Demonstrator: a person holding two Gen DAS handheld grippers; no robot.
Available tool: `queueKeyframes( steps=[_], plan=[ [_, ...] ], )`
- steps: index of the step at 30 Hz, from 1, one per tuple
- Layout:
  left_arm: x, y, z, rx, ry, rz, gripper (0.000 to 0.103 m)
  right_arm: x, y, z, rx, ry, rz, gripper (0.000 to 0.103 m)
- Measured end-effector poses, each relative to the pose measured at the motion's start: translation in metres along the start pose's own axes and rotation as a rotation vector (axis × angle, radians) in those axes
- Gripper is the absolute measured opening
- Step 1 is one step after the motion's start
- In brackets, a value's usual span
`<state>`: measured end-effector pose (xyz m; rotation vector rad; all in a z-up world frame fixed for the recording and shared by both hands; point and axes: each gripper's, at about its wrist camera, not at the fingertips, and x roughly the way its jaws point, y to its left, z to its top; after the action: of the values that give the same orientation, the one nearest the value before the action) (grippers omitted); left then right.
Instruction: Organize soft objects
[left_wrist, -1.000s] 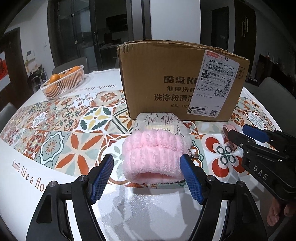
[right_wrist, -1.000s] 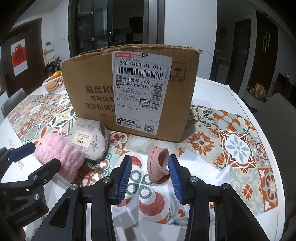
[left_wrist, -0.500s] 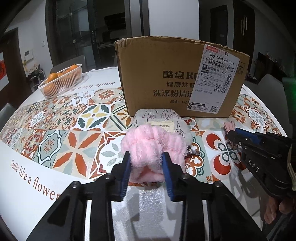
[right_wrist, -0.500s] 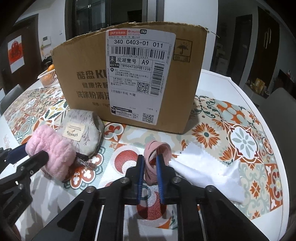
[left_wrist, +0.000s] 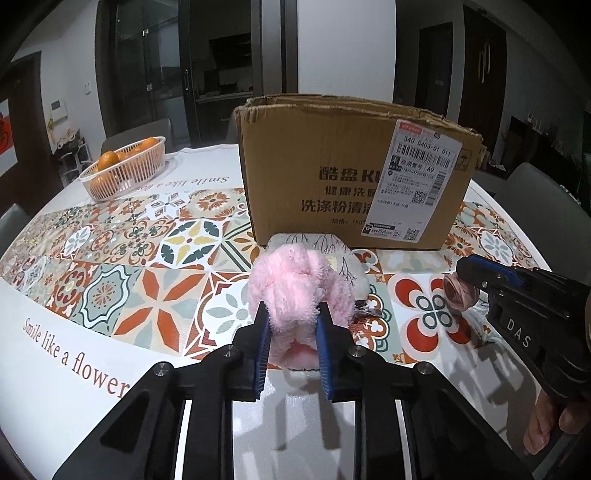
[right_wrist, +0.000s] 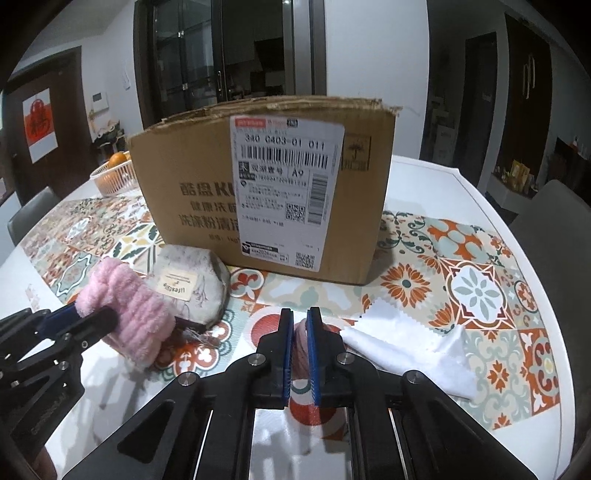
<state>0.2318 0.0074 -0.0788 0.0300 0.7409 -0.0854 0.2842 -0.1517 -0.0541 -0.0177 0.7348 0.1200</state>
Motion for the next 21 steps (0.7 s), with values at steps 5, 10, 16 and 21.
queueKeyframes(
  steps=[5,10,16,21],
  plan=[
    [-0.014,-0.002,0.001,-0.003,-0.022,-0.002,0.023,-0.014,0.002,0.001,-0.003,-0.021,0.006,0.007],
    [-0.029,-0.006,0.002,-0.006,-0.047,-0.003,0.023,-0.031,0.001,0.002,-0.002,-0.046,0.016,0.006],
    [-0.046,-0.009,0.008,-0.012,-0.086,-0.009,0.023,-0.055,0.000,0.009,0.003,-0.093,0.030,0.006],
    [-0.060,-0.011,0.017,-0.007,-0.126,-0.012,0.023,-0.075,0.000,0.017,0.005,-0.142,0.033,0.006]
  ],
)
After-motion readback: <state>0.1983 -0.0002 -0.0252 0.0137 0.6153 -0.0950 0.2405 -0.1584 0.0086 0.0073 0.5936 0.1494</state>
